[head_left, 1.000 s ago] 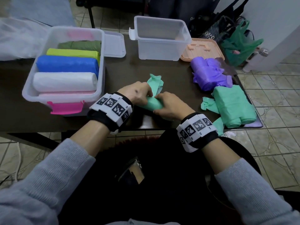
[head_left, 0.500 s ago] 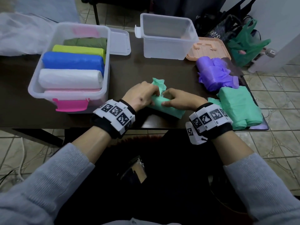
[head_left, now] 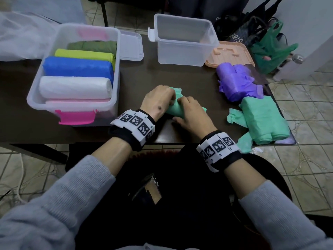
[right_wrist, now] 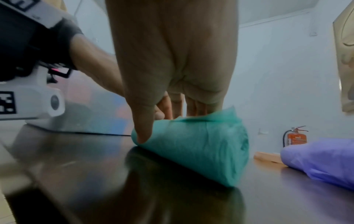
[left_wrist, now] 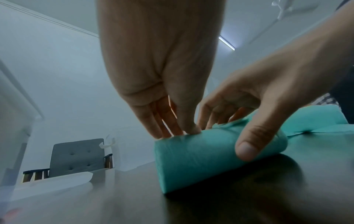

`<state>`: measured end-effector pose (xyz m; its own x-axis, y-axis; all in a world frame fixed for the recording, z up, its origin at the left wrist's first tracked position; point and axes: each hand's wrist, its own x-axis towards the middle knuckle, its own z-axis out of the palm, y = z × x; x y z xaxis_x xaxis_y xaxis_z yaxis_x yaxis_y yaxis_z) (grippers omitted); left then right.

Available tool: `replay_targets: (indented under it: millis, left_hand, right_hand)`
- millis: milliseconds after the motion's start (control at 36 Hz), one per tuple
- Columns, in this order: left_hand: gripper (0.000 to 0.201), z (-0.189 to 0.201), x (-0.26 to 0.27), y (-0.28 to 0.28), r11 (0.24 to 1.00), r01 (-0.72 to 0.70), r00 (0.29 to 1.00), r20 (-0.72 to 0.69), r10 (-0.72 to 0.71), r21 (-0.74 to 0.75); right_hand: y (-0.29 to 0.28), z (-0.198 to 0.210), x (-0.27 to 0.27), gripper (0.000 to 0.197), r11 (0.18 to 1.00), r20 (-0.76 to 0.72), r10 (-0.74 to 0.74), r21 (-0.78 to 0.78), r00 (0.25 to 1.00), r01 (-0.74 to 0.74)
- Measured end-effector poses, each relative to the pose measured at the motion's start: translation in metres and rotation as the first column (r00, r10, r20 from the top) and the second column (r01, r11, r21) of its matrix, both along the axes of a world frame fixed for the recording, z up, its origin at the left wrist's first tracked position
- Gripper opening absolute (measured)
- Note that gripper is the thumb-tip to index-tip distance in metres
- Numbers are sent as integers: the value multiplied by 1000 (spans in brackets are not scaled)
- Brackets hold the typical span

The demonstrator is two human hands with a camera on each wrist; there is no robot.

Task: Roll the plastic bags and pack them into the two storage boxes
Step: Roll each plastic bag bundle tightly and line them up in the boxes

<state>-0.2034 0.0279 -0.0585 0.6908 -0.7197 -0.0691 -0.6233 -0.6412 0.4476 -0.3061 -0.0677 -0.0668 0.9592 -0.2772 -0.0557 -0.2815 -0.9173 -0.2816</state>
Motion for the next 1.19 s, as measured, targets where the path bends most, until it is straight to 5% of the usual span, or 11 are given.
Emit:
replay_targets:
  millis: [139, 278, 611, 722, 806, 972, 1194]
  left_hand:
    - [17, 0, -3, 5, 997, 63, 998, -33, -62, 53]
    - [64, -6, -4, 20, 980, 188, 982, -25, -187, 62]
    - [38, -7, -12, 33, 985, 167, 983, 77, -164, -38]
    - [33, -7, -12, 33, 986, 154, 986, 69, -151, -55]
    - [35, -7, -11, 33, 987, 147, 988, 52, -144, -64]
    - [38, -9, -10, 34, 989, 125, 992, 34, -122, -79]
    - [40, -10, -10, 35, 983, 112, 994, -1, -114, -143]
  right_hand:
    - [-9, -4, 3, 65, 998, -23, -4, 68, 1000, 6]
    - [-11, -6, 4, 60, 997, -30, -13, 70, 999, 15]
    - [-24, 8, 20, 67, 981, -189, -3, 191, 982, 40]
    - [-25, 9, 27, 100, 932, -228, -23, 347, 974, 103]
    - [-23, 7, 35, 119, 957, -297, -7, 276, 955, 93]
    - [-17, 6, 36, 69, 958, -255, 42, 286, 966, 34]
    - [1, -2, 21, 67, 979, -96, 42, 202, 995, -22]
